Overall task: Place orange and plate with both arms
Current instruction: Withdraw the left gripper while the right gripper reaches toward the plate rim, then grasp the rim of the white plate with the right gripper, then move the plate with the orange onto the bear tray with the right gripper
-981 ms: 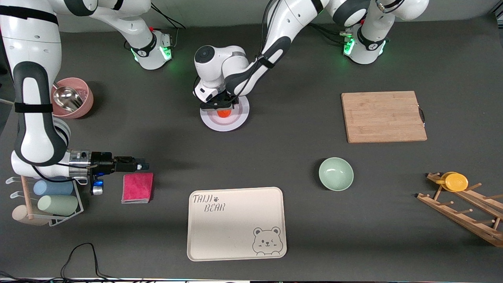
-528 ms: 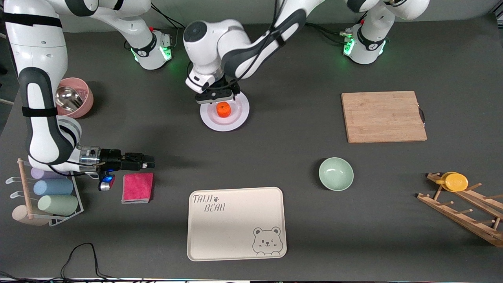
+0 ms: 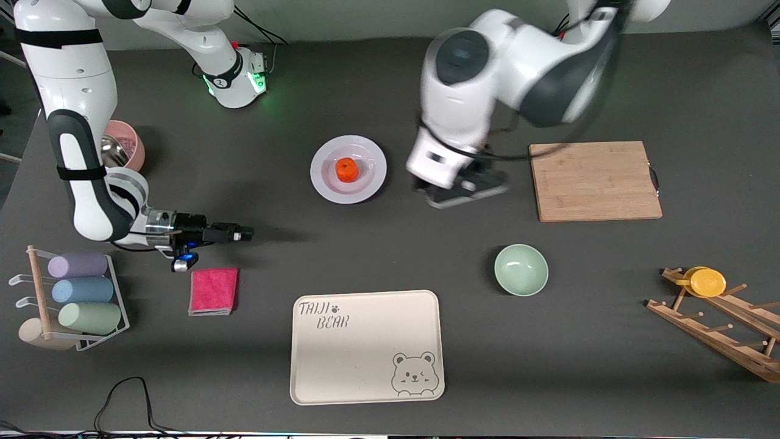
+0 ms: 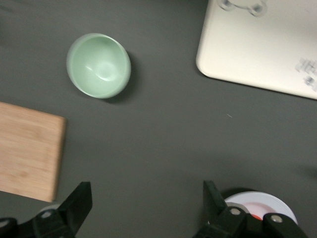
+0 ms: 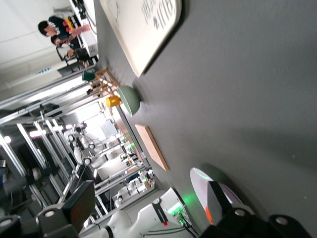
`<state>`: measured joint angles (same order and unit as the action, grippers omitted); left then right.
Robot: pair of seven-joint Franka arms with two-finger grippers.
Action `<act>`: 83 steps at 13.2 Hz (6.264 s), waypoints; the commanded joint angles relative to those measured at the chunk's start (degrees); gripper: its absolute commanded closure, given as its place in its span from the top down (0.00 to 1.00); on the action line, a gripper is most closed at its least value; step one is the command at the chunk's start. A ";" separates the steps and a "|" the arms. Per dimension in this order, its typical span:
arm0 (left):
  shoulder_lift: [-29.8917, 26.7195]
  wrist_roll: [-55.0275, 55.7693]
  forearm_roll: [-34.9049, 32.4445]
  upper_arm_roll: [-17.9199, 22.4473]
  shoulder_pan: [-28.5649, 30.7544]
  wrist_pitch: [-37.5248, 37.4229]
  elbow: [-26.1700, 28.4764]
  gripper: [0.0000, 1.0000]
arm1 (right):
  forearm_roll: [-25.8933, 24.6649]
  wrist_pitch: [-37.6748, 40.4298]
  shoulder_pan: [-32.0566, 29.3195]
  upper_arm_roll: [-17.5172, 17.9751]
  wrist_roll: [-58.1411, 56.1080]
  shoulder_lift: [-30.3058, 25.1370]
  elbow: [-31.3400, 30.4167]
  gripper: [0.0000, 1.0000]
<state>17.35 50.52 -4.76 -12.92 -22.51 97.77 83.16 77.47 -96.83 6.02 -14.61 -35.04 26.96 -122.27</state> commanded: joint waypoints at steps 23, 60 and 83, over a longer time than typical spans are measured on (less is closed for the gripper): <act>-18.23 -46.74 4.94 9.84 23.74 -4.86 11.32 1.00 | 19.19 -0.90 13.66 0.02 -45.91 0.90 -26.53 1.00; -16.47 -49.82 4.67 14.85 18.64 -9.35 9.56 1.00 | 31.16 4.11 21.22 -0.15 -42.67 3.63 -21.88 0.00; -16.47 -49.55 4.94 14.85 18.55 -9.35 9.83 1.00 | 34.84 -15.47 13.67 -4.40 6.65 43.51 65.21 0.00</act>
<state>0.63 1.12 -0.24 1.17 -2.99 89.67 93.94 109.52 -109.10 21.21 -22.36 -30.53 64.40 -66.39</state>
